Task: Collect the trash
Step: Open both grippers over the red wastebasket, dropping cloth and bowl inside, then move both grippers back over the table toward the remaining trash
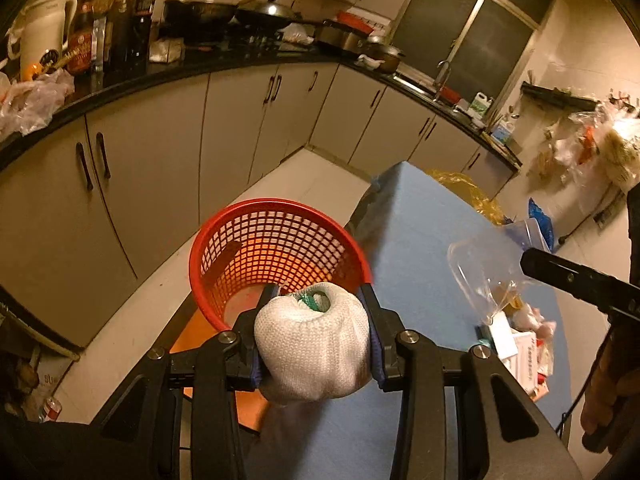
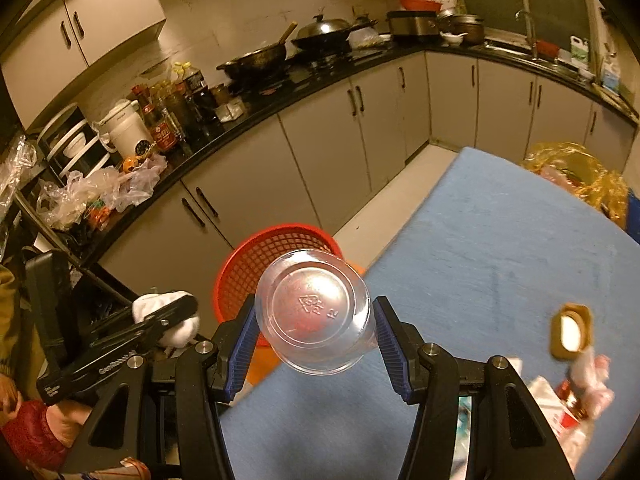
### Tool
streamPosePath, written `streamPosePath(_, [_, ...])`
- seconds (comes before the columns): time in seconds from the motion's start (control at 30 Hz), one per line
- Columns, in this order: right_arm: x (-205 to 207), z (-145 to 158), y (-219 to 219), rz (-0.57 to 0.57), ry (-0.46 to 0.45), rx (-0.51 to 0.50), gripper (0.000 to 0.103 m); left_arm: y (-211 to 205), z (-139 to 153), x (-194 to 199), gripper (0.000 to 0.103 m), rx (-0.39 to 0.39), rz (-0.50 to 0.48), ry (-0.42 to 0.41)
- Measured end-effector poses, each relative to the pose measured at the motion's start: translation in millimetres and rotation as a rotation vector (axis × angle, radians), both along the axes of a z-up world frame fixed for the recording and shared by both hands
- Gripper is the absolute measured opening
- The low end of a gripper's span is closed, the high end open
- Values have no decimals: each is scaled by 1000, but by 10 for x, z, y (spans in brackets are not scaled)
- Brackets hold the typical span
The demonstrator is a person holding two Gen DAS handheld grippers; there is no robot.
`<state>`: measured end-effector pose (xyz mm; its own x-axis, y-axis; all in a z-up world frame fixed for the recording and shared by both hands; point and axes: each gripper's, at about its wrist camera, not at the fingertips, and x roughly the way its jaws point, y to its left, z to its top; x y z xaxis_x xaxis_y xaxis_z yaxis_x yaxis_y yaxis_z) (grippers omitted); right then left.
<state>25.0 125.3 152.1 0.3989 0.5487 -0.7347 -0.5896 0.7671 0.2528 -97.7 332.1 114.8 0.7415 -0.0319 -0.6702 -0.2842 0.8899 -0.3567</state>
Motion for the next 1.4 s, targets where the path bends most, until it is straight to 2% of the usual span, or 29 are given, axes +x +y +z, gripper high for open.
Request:
streamPosePath(0.2, [393, -189, 399, -12, 56, 3, 61, 136, -196, 449, 39, -1, -44, 37])
streamPosePath(0.43, [718, -465, 674, -38, 133, -11, 61, 236, -424, 712, 43, 17, -109, 66])
streamPosePath(0.5, [764, -537, 729, -43, 145, -15, 61, 252, -458, 735, 50, 15, -129, 61])
streamPosePath(0.57, [813, -603, 795, -46, 162, -17, 63, 269, -470, 744, 66, 29, -141, 56])
streamPosePath(0.63, [854, -649, 864, -46, 179, -18, 64, 297, -474, 730, 72, 41, -148, 45])
streamPosePath(0.73, [872, -686, 933, -46, 183, -21, 70, 326, -484, 710, 72, 40, -158, 46])
streamPosePath(0.9, [833, -657, 955, -52, 177, -15, 77, 361, -456, 603, 72, 56, -144, 44])
streamPosePath(1.1, [712, -533, 951, -40, 145, -6, 80, 331, -328, 475, 72, 101, -117, 27])
streamPosePath(1.27, [535, -383, 736, -60, 131, 11, 80, 279, -201, 349, 72, 137, -83, 26])
streamPosePath(1.4, [295, -261, 406, -77, 101, 20, 82, 173, -69, 256, 72, 154, -68, 15])
